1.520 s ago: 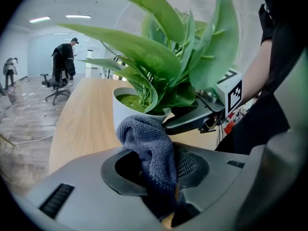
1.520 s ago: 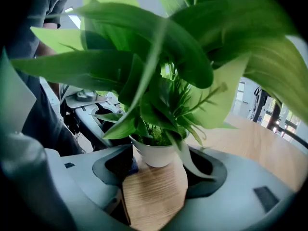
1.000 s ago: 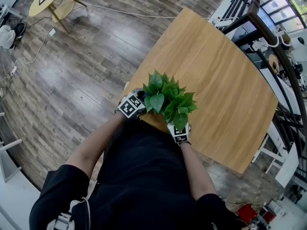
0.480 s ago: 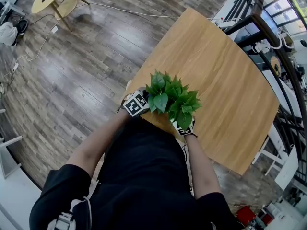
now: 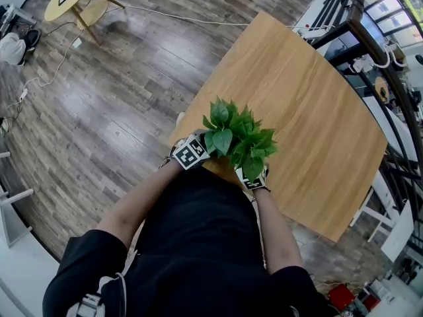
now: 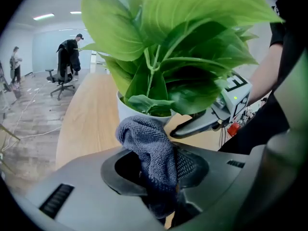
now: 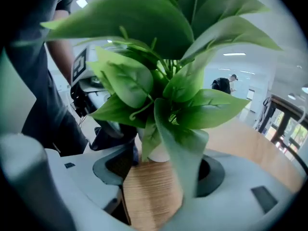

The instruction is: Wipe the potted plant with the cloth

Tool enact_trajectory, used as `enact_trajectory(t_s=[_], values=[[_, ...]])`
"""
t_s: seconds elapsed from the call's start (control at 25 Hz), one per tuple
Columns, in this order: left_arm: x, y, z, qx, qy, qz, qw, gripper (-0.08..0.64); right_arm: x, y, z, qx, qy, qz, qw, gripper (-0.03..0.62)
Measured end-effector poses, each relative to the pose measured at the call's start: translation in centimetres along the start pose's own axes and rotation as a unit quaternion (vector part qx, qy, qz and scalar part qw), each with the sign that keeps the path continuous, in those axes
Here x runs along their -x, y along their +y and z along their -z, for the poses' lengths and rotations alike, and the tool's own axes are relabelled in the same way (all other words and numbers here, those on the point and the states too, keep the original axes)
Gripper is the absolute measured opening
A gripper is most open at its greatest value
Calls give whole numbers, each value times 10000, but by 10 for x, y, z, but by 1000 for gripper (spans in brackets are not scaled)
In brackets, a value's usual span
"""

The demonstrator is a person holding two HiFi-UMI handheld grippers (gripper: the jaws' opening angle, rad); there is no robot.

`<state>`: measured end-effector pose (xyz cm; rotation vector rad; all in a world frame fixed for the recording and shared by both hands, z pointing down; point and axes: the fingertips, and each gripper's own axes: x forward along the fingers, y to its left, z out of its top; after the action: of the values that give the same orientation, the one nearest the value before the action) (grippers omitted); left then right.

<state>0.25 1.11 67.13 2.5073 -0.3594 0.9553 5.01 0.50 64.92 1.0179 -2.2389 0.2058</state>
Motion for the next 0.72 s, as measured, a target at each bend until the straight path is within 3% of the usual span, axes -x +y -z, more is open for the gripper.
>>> enact_trajectory(t_s=[0.24,0.48,0.72], values=[[6,27,-5,179,-101,-177,9996,152,8,25,11,28,27,-363,9993,308],[7,30,-6,168,-287,-226,9992,152,10,5,11,-816,-257,29,9963,310],[12,20,-7,176,-559,-193,9981,152,10,-6,-9,-709,-561,62,9959,310]])
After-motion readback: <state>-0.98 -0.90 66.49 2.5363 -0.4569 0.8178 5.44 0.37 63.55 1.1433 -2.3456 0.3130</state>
